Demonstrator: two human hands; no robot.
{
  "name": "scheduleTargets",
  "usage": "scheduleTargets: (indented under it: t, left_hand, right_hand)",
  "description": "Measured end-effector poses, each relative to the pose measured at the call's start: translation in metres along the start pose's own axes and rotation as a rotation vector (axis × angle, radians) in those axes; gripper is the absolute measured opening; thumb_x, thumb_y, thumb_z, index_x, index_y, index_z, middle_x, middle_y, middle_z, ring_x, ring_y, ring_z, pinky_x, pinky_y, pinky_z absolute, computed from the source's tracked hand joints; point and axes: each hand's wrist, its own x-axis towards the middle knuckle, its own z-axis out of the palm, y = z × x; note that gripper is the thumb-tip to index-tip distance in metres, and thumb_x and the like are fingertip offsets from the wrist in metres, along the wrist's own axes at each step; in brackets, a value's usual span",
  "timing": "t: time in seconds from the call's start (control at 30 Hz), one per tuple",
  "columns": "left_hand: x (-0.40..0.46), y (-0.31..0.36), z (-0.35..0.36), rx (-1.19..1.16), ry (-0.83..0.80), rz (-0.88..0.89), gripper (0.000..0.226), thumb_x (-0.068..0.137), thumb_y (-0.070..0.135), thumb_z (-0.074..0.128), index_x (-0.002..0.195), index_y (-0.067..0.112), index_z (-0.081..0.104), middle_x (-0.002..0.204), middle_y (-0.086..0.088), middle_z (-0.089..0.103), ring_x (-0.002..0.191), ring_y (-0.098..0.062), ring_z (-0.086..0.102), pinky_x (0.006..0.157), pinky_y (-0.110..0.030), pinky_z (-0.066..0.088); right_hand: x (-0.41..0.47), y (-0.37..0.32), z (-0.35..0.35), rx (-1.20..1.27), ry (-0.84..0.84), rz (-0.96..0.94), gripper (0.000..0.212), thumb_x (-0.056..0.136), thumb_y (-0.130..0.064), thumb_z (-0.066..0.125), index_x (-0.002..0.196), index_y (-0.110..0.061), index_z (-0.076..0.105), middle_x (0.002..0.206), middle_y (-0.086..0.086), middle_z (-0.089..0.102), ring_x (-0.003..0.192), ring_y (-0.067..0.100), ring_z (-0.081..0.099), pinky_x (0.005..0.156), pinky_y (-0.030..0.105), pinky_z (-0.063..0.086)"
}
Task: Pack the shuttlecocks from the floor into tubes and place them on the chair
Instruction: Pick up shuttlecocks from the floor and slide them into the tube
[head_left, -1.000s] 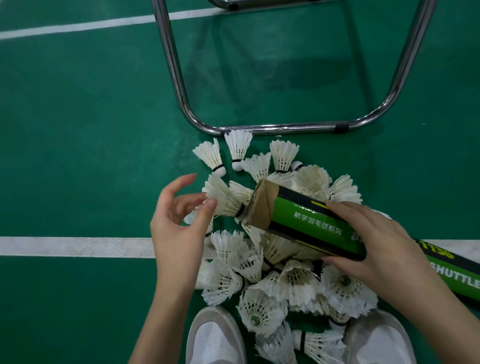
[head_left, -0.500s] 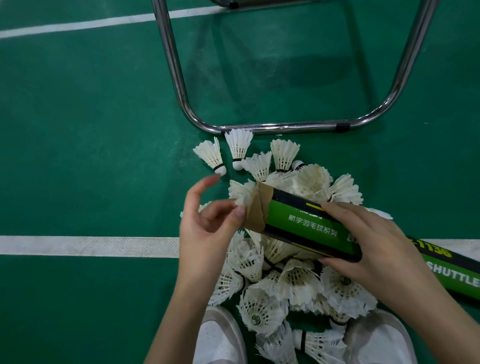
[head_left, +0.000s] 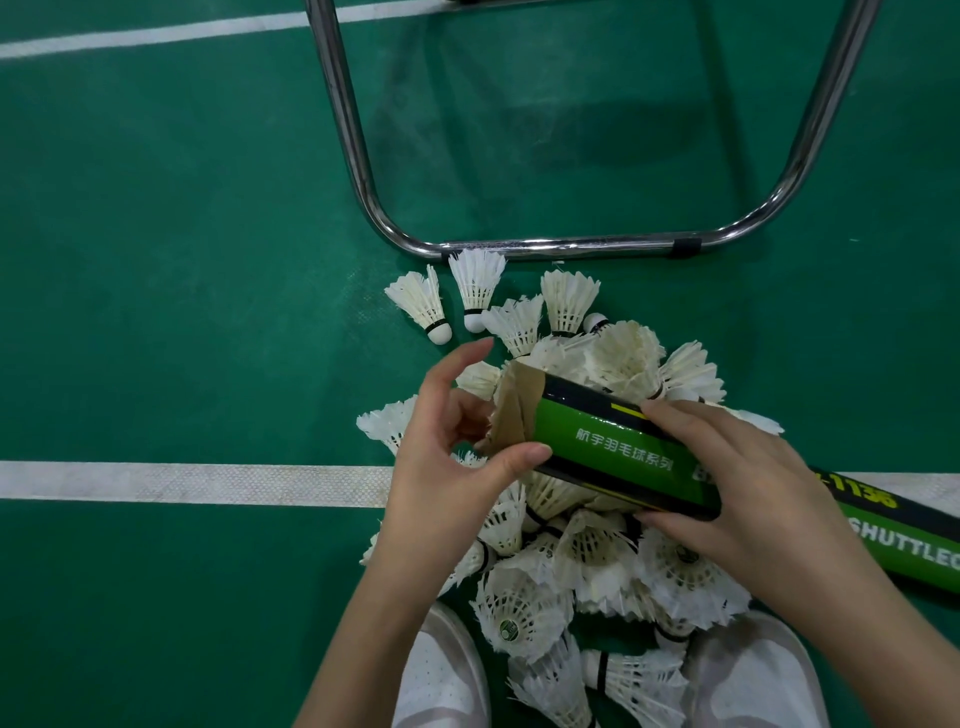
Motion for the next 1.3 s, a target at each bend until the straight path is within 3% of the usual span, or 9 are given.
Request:
scheduleTargets:
  t: [0.07,0.23,0.37,0.53,0.7,0.8,0.93,1.07,1.3]
  left_hand:
    - [0.0,0.0001,-0.0007,-0.006,0.005,-0.006,0.074,0.069,0.006,0.079,0.117,0.052,0.046,0.07,0.002,0.05,0.071,-0.008,0.052,0.075,-0.013,0.043]
    - [-0.0005,0.0022,-0.002,-0.023,-0.023,-0.026,0.073,0.074,0.0,0.075,0.117,0.052,0.046,0.063,0.007,0.054,0.068,-0.007,0.055,0.076,-0.018,0.048]
    - [-0.0024,0.0052,-0.0005,-0.079,-0.086,-0.028,0.071,0.081,-0.003,0.067,0.121,0.052,0.044,0.083,-0.007,0.071,0.082,-0.009,0.066,0.08,-0.02,0.051]
    - [-0.005,0.0043,0.0015,-0.044,-0.133,-0.033,0.067,0.088,0.002,0.061,0.125,0.053,0.04,0.099,0.006,0.072,0.095,-0.01,0.067,0.083,-0.017,0.05]
    - [-0.0062,0.0054,0.002,0.032,-0.144,-0.032,0.074,0.075,0.027,0.074,0.126,0.061,0.034,0.101,0.006,0.069,0.097,-0.004,0.064,0.086,-0.013,0.047]
    - [-0.0054,0.0034,0.0021,0.083,-0.145,-0.04,0.083,0.073,0.021,0.079,0.126,0.063,0.032,0.101,0.009,0.067,0.097,-0.004,0.064,0.091,-0.016,0.047]
    - [-0.0038,0.0016,-0.0006,0.092,-0.15,-0.047,0.087,0.074,0.01,0.078,0.125,0.062,0.031,0.093,0.011,0.069,0.09,-0.004,0.066,0.082,-0.01,0.047]
    - [-0.0021,0.002,-0.0017,0.076,-0.188,-0.06,0.086,0.076,0.002,0.075,0.127,0.058,0.033,0.092,0.011,0.07,0.088,-0.005,0.067,0.081,-0.013,0.049]
    - [-0.0016,-0.0017,-0.0017,0.123,-0.221,-0.051,0.08,0.08,0.003,0.071,0.128,0.056,0.035,0.108,0.025,0.062,0.102,-0.002,0.063,0.091,-0.017,0.048]
  right_hand:
    - [-0.0005,-0.0006,-0.0001,0.001,-0.007,-0.002,0.091,0.053,-0.04,0.083,0.132,-0.032,0.038,0.12,-0.004,0.057,0.103,0.019,0.052,0.085,0.039,0.044]
    - [0.0008,-0.0011,-0.0014,0.006,-0.032,-0.014,0.09,0.054,-0.041,0.082,0.132,-0.032,0.037,0.121,-0.003,0.057,0.102,0.025,0.058,0.086,0.04,0.044]
    - [0.0003,-0.0016,-0.0024,-0.007,-0.026,-0.017,0.09,0.054,-0.041,0.082,0.132,-0.032,0.037,0.121,-0.004,0.057,0.103,0.021,0.055,0.086,0.039,0.043]
    - [0.0014,-0.0014,-0.0023,-0.025,-0.043,-0.019,0.091,0.055,-0.041,0.083,0.132,-0.033,0.036,0.122,-0.004,0.057,0.104,0.024,0.057,0.087,0.039,0.043]
    - [0.0009,-0.0034,-0.0021,-0.047,-0.032,-0.025,0.091,0.054,-0.042,0.082,0.132,-0.031,0.037,0.121,-0.003,0.058,0.103,0.023,0.057,0.087,0.039,0.043]
    - [0.0012,-0.0055,-0.0019,-0.065,-0.015,-0.041,0.091,0.053,-0.041,0.083,0.132,-0.029,0.039,0.119,-0.002,0.059,0.101,0.024,0.059,0.085,0.039,0.044]
    - [0.001,-0.006,-0.001,-0.065,-0.016,-0.052,0.091,0.052,-0.04,0.083,0.131,-0.029,0.039,0.119,-0.002,0.059,0.101,0.024,0.059,0.085,0.039,0.043]
    - [0.0001,-0.0053,0.0006,-0.06,-0.018,-0.053,0.093,0.052,-0.039,0.084,0.132,-0.029,0.039,0.12,-0.003,0.058,0.105,0.017,0.051,0.087,0.038,0.041]
    - [-0.0003,-0.005,0.0005,-0.061,-0.018,-0.059,0.094,0.05,-0.038,0.086,0.132,-0.028,0.039,0.119,-0.003,0.058,0.105,0.014,0.044,0.086,0.037,0.041]
